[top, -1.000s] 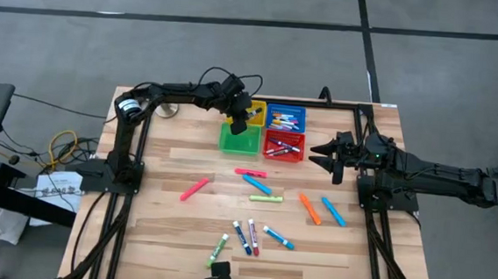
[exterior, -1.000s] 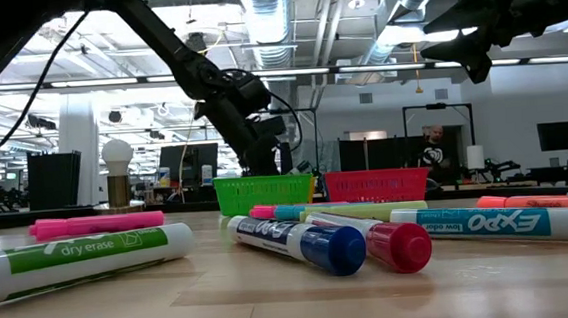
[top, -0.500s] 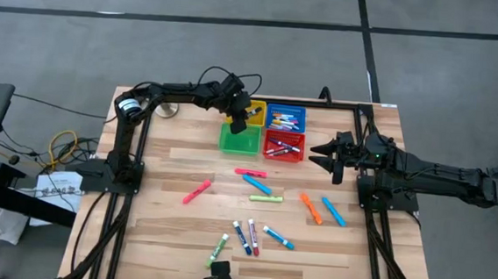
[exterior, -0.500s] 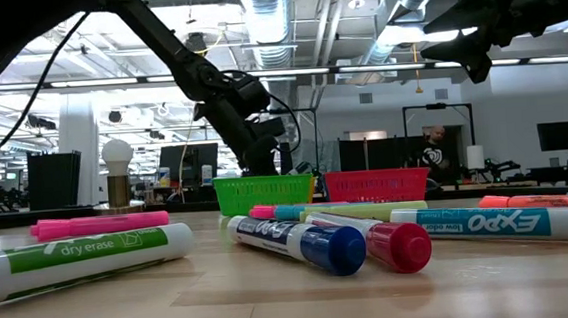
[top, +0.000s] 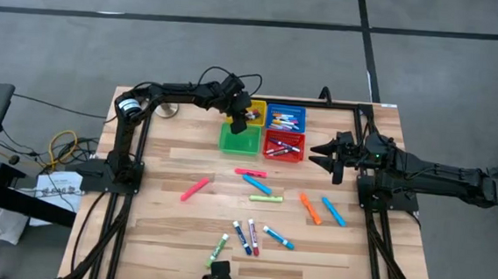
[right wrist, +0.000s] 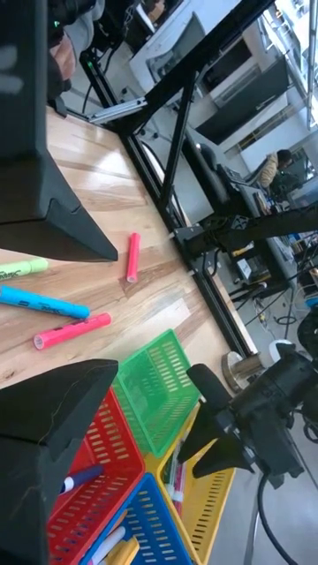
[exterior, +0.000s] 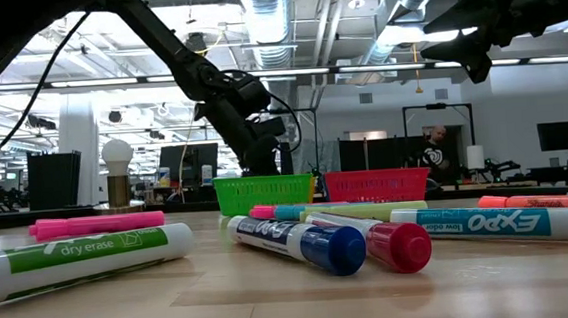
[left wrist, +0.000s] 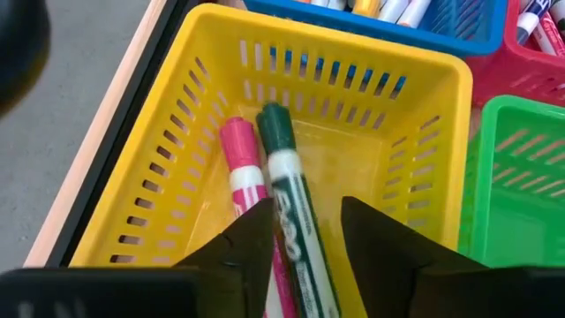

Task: Pick & Place Markers
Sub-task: Put the large light green marker pen into the yellow bin

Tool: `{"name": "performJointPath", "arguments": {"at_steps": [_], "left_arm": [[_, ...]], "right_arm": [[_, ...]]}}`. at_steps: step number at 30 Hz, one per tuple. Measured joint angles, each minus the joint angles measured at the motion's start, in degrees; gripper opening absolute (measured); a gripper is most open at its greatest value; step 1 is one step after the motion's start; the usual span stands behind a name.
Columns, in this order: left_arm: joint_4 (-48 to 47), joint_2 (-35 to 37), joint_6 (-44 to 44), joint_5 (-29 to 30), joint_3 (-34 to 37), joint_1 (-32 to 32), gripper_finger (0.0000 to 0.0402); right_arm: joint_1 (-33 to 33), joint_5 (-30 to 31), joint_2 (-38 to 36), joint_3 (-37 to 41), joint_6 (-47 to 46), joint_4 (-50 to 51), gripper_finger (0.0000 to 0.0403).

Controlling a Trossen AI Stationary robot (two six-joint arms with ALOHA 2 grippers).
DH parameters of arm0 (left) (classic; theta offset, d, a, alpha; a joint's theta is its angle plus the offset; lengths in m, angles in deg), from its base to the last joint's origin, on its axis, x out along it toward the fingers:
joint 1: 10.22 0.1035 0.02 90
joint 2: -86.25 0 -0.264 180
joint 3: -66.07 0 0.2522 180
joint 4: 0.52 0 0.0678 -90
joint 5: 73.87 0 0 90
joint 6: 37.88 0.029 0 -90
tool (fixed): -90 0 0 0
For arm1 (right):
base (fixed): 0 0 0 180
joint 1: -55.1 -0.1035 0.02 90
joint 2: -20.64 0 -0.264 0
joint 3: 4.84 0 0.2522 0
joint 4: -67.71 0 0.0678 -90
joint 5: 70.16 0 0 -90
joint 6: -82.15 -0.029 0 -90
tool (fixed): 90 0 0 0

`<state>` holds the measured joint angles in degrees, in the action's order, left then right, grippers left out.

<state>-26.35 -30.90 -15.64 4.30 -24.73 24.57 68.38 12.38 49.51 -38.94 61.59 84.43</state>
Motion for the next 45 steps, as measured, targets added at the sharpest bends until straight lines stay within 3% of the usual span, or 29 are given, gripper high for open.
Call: {"name": "performJointPath", "arguments": {"at_steps": [7,15,23,33,45], "left_arm": [[0.23,1.20,-0.13,0.24,0.00,0.00,0.0168],[0.53,9.28,-0.79,1.16,-0.02,-1.43,0.0176],[-0.10,18.69,-12.52,1.09,-0.04,-5.34,0.0177],[-7.84,26.17,-23.55,1.06,-0.04,-16.82,0.0177],[-10.96,27.52,-42.94,5.05,-0.04,-31.78,0.0177]], "right_arm": [[0.00,0.01,0.00,0.00,0.00,-0.01,0.0178],[0.00,-0.01,0.00,0.00,0.00,0.00,0.0178],[-0.02,-0.01,0.00,0.00,0.02,0.00,0.0178],[0.00,-0.01,0.00,0.00,0.02,0.02,0.0178],[-0.02,-0.01,0.00,-0.01,0.04,0.02,0.0178]]}}
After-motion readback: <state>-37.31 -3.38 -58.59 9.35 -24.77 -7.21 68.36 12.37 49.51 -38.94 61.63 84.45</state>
